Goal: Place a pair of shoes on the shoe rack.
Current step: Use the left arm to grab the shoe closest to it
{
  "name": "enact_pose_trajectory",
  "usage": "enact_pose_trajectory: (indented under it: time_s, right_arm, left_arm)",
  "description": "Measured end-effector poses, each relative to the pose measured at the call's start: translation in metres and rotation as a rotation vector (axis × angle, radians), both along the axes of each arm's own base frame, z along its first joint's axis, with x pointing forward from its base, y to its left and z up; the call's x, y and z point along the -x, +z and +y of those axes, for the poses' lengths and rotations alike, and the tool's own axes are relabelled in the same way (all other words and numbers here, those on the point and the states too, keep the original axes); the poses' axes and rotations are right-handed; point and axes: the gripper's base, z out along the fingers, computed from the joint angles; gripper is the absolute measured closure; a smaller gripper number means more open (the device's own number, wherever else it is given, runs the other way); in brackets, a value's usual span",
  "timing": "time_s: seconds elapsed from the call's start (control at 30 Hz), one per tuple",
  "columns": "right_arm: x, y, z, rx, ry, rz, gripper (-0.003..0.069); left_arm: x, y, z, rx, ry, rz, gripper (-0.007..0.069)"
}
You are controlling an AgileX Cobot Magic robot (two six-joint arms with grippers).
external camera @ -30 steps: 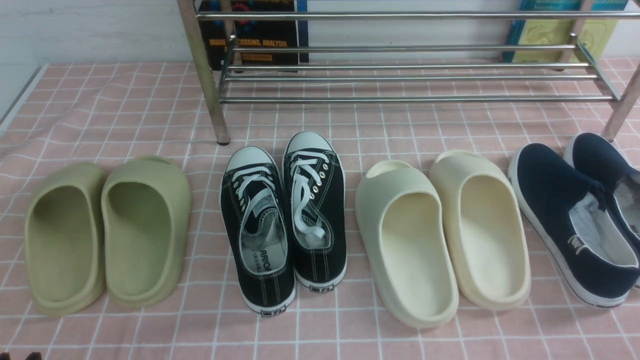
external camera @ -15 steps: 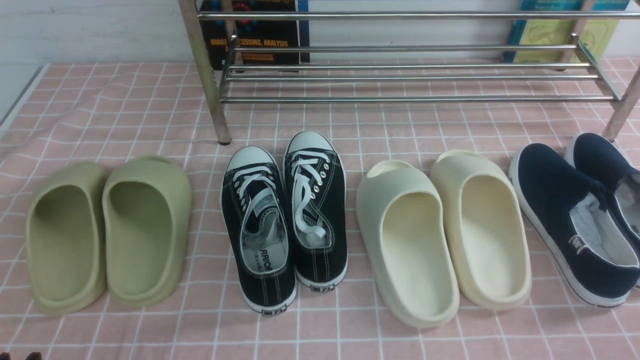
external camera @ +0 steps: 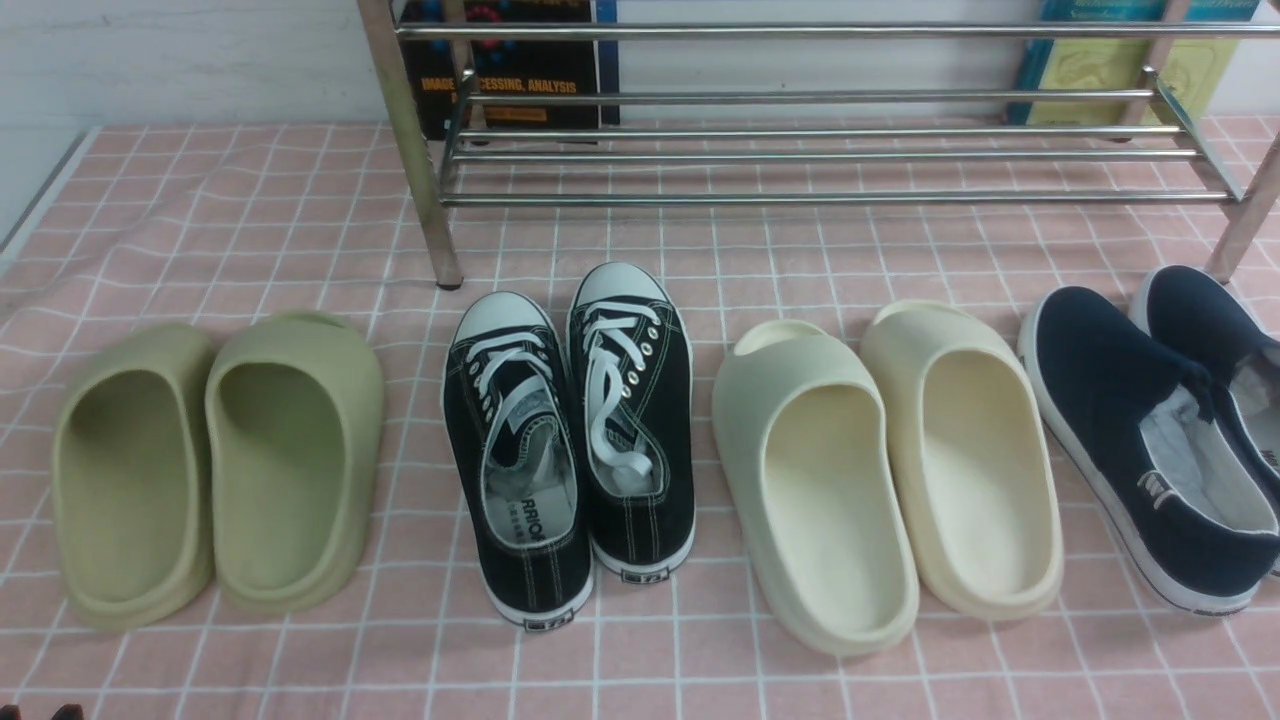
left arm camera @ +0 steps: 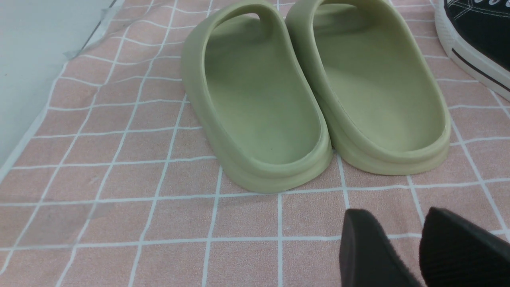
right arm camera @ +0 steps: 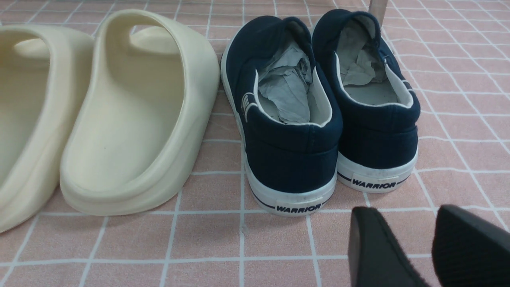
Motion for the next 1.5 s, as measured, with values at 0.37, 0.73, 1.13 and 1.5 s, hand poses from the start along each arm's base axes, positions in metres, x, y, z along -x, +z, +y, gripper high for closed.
enact_pose_trajectory:
  time_s: [0.37, 0.73, 1.13, 1.5]
  right_arm:
    - [0.000, 0.000, 0.000, 0.000, 0.000, 0.000, 0.0418]
    - [0.000, 0.000, 0.000, 0.000, 0.000, 0.000, 0.0418]
    - [0.000, 0.000, 0.000, 0.000, 0.000, 0.000, 0.0418]
    - [0.000, 0.000, 0.000, 0.000, 0.000, 0.000, 0.0418]
  left_arm:
    - [-0.001, 0.002, 0.002, -0.067, 0.006, -0.039, 0.0384]
    - [-0.004, 0.031, -0.005, 0.417, -0.005, -0.373, 0.0384]
    - [-0.002, 0.045, -0.004, 1.033, -0.006, -0.505, 0.0384]
    - [0.013, 0.110, 0.008, 0.598, 0.215, -0.212, 0.0572]
